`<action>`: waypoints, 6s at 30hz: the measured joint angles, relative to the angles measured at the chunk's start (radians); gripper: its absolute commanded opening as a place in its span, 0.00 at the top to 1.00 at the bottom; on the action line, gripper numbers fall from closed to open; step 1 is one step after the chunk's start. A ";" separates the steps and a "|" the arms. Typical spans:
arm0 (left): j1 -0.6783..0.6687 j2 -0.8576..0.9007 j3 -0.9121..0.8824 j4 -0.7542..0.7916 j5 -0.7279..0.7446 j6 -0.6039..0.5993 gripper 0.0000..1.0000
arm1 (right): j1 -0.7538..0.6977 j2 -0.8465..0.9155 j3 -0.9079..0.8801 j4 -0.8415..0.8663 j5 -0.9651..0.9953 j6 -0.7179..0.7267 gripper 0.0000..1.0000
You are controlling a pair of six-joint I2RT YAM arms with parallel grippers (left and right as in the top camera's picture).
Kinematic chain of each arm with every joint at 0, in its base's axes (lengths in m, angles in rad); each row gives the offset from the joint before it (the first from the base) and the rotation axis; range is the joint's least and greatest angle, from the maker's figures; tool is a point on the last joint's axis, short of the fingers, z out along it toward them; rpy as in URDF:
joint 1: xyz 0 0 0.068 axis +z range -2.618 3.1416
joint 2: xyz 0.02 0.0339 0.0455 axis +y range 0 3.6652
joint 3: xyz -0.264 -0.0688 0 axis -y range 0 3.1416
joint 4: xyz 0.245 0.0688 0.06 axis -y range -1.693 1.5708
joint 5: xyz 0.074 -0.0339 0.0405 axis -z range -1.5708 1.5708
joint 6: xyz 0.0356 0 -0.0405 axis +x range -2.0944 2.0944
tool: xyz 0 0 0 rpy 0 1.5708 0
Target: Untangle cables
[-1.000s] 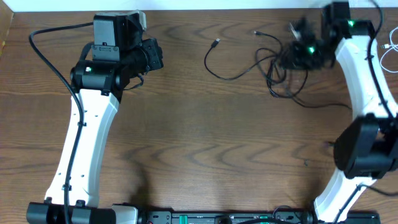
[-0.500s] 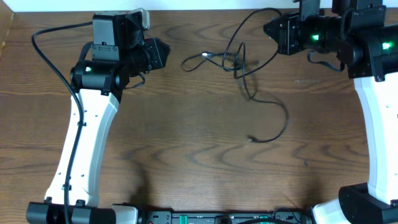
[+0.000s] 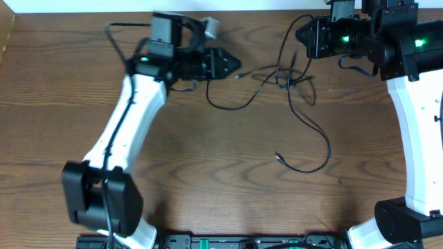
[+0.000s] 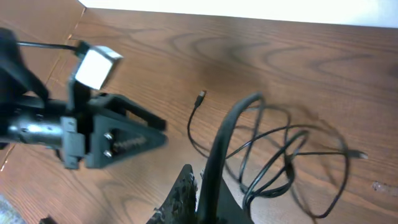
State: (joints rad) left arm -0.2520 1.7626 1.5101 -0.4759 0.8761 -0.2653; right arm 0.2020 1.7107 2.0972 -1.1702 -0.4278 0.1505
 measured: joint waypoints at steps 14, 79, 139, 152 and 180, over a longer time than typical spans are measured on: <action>-0.183 0.017 -0.006 0.195 -0.029 -0.103 0.51 | 0.000 0.000 0.000 -0.011 0.011 0.002 0.99; 0.357 -0.484 -0.012 0.106 -0.071 -0.178 0.92 | -0.140 0.124 -0.703 0.381 0.256 0.175 0.99; -0.261 0.279 -0.018 -0.118 -0.359 0.618 0.45 | -0.158 0.016 -0.685 0.307 0.010 -0.050 0.25; -0.275 0.317 -0.018 -0.081 -0.359 0.700 0.52 | -0.251 0.016 -0.685 0.320 0.031 -0.050 0.20; -0.275 0.389 -0.025 -0.074 -0.359 0.710 0.93 | -0.312 0.016 -0.685 0.306 -0.008 -0.050 0.17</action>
State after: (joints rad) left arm -0.5274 2.1521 1.4849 -0.5495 0.5175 0.4450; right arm -0.1101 1.7267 1.4120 -0.8639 -0.4358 0.1001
